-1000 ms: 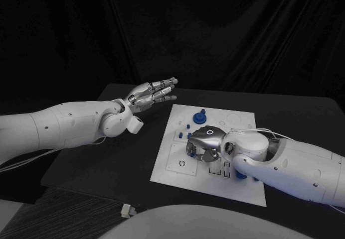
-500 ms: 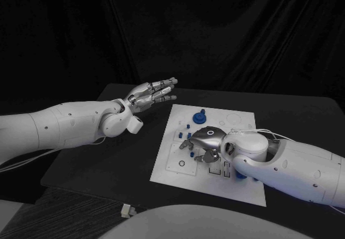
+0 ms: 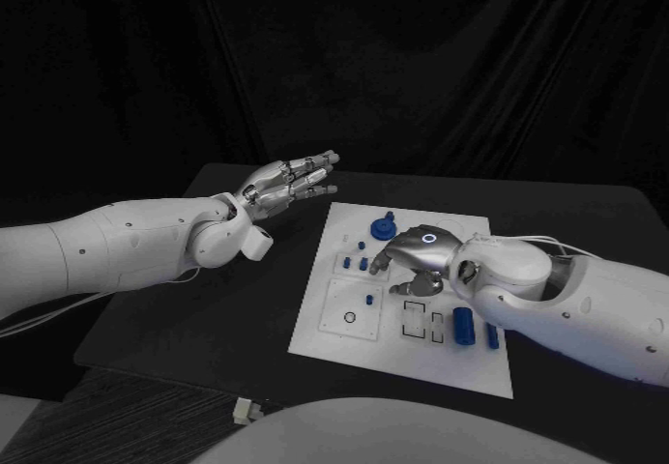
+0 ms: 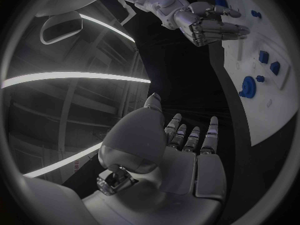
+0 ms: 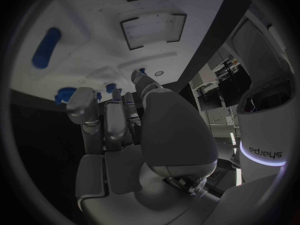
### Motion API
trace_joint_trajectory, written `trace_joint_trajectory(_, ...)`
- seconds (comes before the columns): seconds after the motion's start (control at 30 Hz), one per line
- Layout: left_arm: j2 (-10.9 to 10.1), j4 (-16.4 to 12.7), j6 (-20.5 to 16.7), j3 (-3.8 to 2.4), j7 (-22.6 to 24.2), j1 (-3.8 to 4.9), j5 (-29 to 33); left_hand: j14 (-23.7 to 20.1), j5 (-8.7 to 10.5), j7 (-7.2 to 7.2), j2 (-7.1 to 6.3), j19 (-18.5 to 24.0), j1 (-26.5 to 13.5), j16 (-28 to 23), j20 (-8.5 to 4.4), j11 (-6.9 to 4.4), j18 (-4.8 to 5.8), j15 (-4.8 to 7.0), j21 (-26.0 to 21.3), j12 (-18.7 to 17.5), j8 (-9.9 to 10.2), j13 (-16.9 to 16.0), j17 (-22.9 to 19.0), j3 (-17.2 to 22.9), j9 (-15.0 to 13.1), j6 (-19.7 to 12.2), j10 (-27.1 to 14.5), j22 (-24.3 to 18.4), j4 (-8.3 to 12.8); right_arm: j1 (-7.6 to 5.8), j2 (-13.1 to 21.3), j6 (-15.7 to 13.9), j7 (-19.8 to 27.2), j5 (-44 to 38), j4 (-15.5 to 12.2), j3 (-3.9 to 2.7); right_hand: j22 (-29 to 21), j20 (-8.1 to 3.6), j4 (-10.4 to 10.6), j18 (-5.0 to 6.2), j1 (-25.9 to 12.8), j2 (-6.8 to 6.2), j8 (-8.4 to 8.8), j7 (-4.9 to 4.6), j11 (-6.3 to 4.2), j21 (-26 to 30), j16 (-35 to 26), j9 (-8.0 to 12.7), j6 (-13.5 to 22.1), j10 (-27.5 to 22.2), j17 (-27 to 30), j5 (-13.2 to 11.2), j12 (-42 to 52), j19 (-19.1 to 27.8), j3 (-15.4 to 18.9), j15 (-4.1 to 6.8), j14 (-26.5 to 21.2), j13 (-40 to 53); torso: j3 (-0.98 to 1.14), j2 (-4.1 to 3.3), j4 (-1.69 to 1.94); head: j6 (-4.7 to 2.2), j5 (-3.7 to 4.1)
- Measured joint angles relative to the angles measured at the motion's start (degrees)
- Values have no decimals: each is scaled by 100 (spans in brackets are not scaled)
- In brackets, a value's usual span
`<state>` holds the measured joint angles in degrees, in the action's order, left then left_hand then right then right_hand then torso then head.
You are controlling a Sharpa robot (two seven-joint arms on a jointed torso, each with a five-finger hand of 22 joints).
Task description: Assemble the parts on the task board
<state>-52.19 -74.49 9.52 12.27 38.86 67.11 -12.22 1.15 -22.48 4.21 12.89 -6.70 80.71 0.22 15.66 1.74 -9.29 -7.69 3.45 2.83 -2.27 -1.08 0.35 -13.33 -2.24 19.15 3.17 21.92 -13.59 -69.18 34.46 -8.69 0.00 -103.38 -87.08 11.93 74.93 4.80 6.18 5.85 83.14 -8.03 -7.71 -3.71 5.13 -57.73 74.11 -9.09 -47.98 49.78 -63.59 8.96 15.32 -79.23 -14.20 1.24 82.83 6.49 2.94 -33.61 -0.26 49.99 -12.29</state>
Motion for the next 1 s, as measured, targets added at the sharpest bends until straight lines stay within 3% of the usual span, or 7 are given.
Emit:
trace_joint_trajectory(0.1, -4, -1, 0, 0, 0, 0, 0, 0, 0, 0, 0, 0, 0, 0, 0, 0, 0, 0, 0, 0, 0, 0, 0, 0, 0, 0, 0, 0, 0, -231, 253, -134, 13, 0, -142, -5, 0, 0, 89, 0, -90, -15, 0, -69, -21, 0, 0, 0, -110, 21, -9, -132, 45, 0, 39, 0, 0, 0, 0, 2, -1, 0, 17)
trace_joint_trajectory(0.23, -5, 0, -1, 0, 0, 0, 0, 0, 0, 0, 0, 0, 0, 0, 0, 0, 0, 0, 0, 0, 0, 0, 0, 0, 0, 0, 0, 0, 0, -525, 607, -235, 7, 0, -294, -6, 0, -9, 144, -1, -154, -36, 0, -41, -21, -22, 50, 2, -136, 21, -68, -209, 90, -32, 94, 31, 31, -10, 0, 3, -1, 0, 49)
trace_joint_trajectory(0.37, 2, 3, -1, 0, 1, 0, 0, 0, 0, 0, 0, 0, 0, 0, 0, 0, 0, 0, 0, 0, 0, 0, 0, 0, 0, 0, 0, -1, 0, -674, 909, -300, -32, 0, -335, -9, -1, -30, 334, -1, -373, -104, 0, -147, -44, -383, 265, 13, -284, 44, -355, -295, 116, -235, 205, 30, 91, -35, 0, 3, 0, 1, 86)
trace_joint_trajectory(0.5, 6, 1, -1, 0, 1, 0, 0, 0, 0, 0, 0, 0, 0, 0, 0, 0, -1, 0, 0, 0, 0, 0, 0, 0, 0, 0, 0, -1, 0, -714, 1087, -299, -88, 0, -339, -5, -1, -21, 539, -1, -452, -184, 0, -154, -29, -444, 293, 52, -291, 30, -404, -414, 70, -267, 295, 30, 91, -102, -3, 4, 0, 1, 88)
trace_joint_trajectory(0.67, 1, -2, -1, 0, 1, -1, 0, 0, 0, 0, 0, 0, 0, 0, 0, 0, 0, 0, 0, 0, 0, 0, 0, 0, 1, 0, 0, -1, 0, -709, 1250, -192, -193, 0, -340, -3, -1, -41, 975, -1, -512, -339, 122, -154, -19, -444, 293, 145, -291, 19, -358, -575, -8, -287, 433, 30, 91, -203, -7, 7, -7, 1, 87)
trace_joint_trajectory(1.0, -7, -3, -1, 0, 1, -1, 0, 0, 0, 0, 0, -21, 0, 0, 21, 0, -1, 0, 0, 0, 0, 0, 0, 0, 1, 0, 0, -1, 0, -528, 1261, 37, -266, 0, -230, 0, -2, -41, 1041, -1, -499, -422, 184, -153, -23, -425, 270, 190, -290, 96, -322, -596, -18, -287, 484, 30, 91, -217, -3, -2, -3, 1, 130)
